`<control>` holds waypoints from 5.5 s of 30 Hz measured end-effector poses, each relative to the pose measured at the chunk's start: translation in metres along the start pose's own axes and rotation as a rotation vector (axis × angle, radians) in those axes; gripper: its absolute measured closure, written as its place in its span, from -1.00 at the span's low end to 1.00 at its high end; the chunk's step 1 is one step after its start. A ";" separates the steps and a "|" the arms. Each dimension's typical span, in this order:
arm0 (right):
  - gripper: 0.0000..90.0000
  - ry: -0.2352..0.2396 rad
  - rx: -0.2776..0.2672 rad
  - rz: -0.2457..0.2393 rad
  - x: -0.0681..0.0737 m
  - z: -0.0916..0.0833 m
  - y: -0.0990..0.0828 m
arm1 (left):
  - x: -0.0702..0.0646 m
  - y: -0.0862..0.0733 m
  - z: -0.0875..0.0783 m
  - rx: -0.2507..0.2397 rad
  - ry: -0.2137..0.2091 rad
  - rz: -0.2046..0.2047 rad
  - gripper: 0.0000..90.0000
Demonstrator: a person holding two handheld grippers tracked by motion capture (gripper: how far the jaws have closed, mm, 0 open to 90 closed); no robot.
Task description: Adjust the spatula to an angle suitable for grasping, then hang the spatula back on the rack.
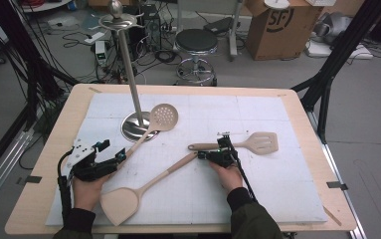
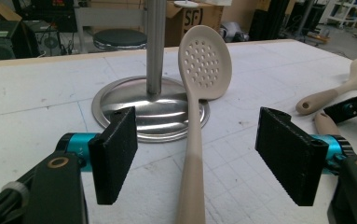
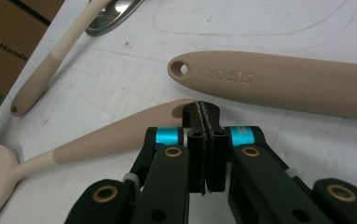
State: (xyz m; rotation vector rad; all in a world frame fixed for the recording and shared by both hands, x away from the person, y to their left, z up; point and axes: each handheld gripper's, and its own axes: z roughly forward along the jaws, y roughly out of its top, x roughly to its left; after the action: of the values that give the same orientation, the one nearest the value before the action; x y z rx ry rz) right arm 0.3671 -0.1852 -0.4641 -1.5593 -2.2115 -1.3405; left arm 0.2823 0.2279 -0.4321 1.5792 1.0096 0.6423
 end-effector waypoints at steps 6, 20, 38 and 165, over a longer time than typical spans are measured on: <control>0.86 0.021 -0.020 -0.001 0.000 -0.003 -0.003 | 0.001 0.000 -0.001 -0.005 0.004 -0.004 -0.33; -0.30 -0.021 -0.200 -0.156 0.001 -0.080 -0.047 | -0.013 0.014 -0.004 0.003 -0.086 -0.005 -0.33; -0.32 -0.047 -0.313 -0.173 -0.022 -0.128 -0.063 | -0.050 0.021 0.014 0.183 -0.342 0.022 -0.29; -0.37 -0.028 -0.423 -0.213 -0.018 -0.138 -0.071 | -0.029 0.070 -0.002 -0.160 -0.326 -0.082 0.74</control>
State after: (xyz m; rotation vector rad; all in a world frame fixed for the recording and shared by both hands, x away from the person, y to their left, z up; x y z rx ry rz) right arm 0.2669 -0.3008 -0.4330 -1.4925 -2.2689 -1.9670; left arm 0.2854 0.2007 -0.3616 1.4371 0.7563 0.3830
